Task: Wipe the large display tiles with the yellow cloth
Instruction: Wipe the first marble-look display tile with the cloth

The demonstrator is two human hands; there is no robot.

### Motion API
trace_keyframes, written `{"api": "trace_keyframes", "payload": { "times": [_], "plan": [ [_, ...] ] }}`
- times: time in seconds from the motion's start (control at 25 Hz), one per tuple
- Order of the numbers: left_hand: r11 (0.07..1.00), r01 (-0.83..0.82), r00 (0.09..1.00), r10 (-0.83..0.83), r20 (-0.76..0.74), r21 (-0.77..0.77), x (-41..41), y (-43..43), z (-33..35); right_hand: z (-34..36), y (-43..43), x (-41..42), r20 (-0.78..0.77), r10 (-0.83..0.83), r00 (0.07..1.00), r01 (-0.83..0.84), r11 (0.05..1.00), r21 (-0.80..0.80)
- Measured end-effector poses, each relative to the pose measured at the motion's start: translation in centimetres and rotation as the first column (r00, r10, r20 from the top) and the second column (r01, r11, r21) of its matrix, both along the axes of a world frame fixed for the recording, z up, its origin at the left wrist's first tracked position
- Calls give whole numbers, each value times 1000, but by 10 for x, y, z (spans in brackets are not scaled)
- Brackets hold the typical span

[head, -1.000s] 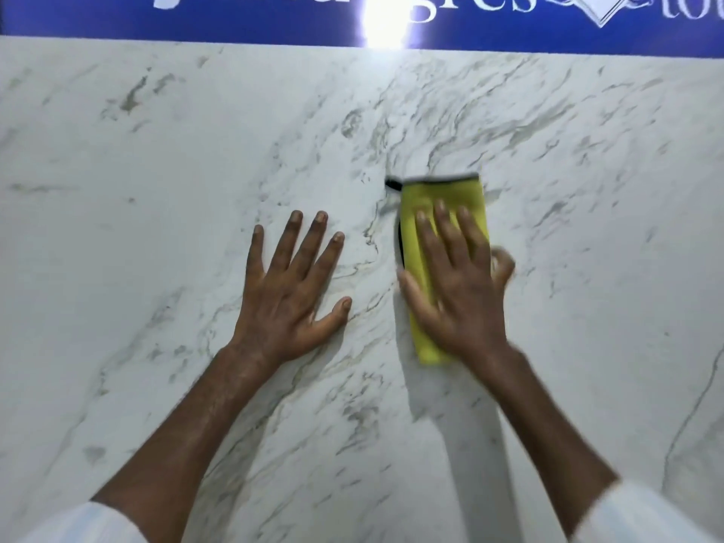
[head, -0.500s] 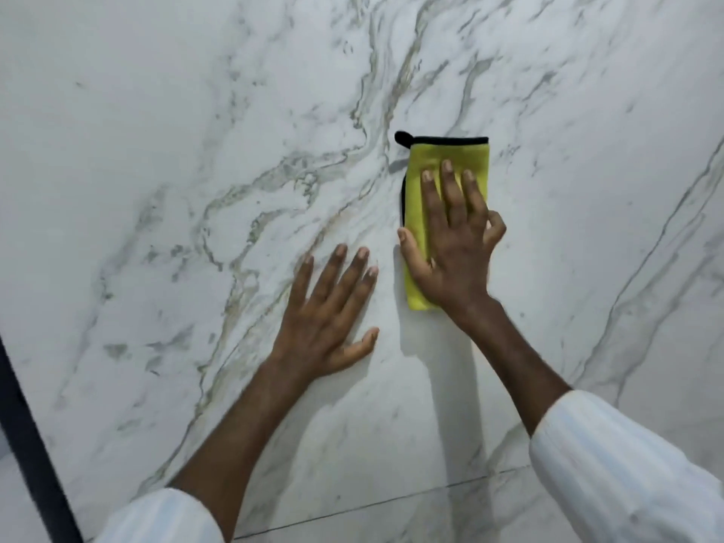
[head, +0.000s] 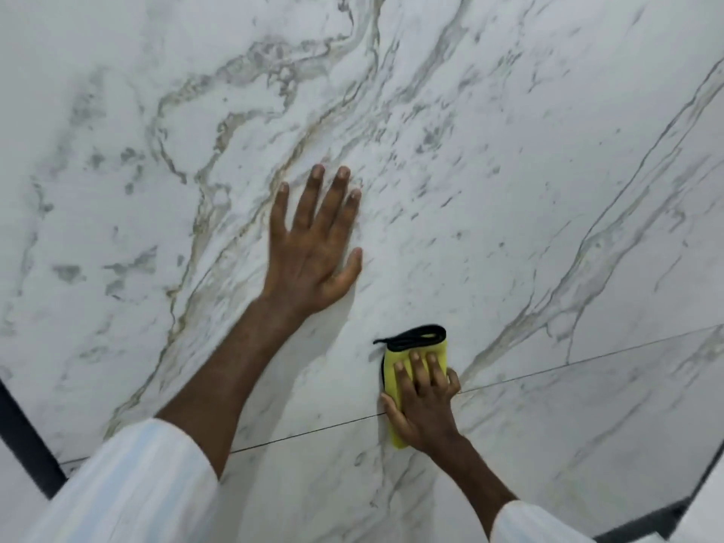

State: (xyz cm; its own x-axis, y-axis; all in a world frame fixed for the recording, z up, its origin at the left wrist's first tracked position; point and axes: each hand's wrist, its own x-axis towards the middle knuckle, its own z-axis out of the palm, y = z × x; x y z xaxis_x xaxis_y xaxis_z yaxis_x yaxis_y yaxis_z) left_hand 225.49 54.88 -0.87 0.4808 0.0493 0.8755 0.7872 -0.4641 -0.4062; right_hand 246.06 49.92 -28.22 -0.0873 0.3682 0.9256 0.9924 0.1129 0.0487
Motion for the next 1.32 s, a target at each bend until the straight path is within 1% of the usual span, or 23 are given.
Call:
{"api": "trace_keyframes", "payload": {
  "times": [0.04, 0.12, 0.2, 0.28, 0.36, 0.44, 0.52, 0.6, 0.68, 0.76, 0.84, 0.92, 0.96, 1.04, 1.12, 1.2, 1.24, 1.32],
  "plan": [
    [1000, 0, 1000, 1, 20, -30, 9, -1, -14, 21, 4, 4, 3, 7, 1000, -7, 1000, 17],
    [997, -19, 1000, 19, 9, -74, 29, -6, -38, 86, 14, 14, -25, -19, 1000, 22, 992, 121],
    [996, -70, 996, 72, 47, -51, 39, -3, -48, 148, 19, 31, -94, -13, 995, 32, 979, 200],
    [996, -91, 992, 93, 87, -18, 40, 1, -51, 164, 20, 52, -126, -13, 992, 43, 969, 242],
    [994, -106, 989, 104, 103, 6, 41, 3, -52, 131, 24, 71, -116, 0, 993, 28, 971, 239],
    [994, -113, 987, 111, 113, 13, 43, 3, -53, 66, 20, 85, -91, -9, 996, 26, 982, 188],
    [992, -125, 986, 124, 109, 6, 44, 3, -55, 11, 11, 92, -34, -51, 998, 55, 991, 122],
    [989, -148, 983, 147, 110, 0, 44, 3, -53, 0, 11, 97, -3, -45, 999, 45, 994, 104],
    [987, -161, 981, 160, 109, 6, 45, 2, -52, 38, 14, 96, -5, -4, 1000, 4, 991, 132],
    [985, -171, 981, 169, 94, 12, 44, 0, -52, 118, 19, 93, -1, 32, 999, -31, 976, 214],
    [990, -141, 987, 141, 76, -8, 39, -6, -49, 212, 22, 94, -5, 65, 998, -61, 960, 273],
    [995, -97, 994, 97, 52, -1, 34, -14, -30, 272, 22, 96, -45, 65, 997, -48, 947, 317],
    [996, -85, 995, 84, 51, 19, 34, -17, -11, 281, 21, 97, -72, 59, 996, -32, 943, 330],
    [993, -86, 992, 78, 102, 76, 38, -20, 43, 257, 23, 97, -90, 48, 995, -15, 943, 332],
    [991, -107, 984, 94, 150, 81, 47, -19, 94, 208, 22, 95, -56, 48, 997, -29, 954, 298],
    [986, -149, 982, 138, 129, 74, 54, -12, 118, 186, 20, 95, -25, 43, 999, -34, 961, 275],
    [983, -170, 981, 163, 104, 63, 57, -7, 118, 196, 20, 96, -20, 57, 998, -49, 957, 285],
    [976, -210, 975, 206, 80, 54, 62, -2, 112, 256, 19, 93, -7, 86, 996, -79, 943, 325]
  ]
}}
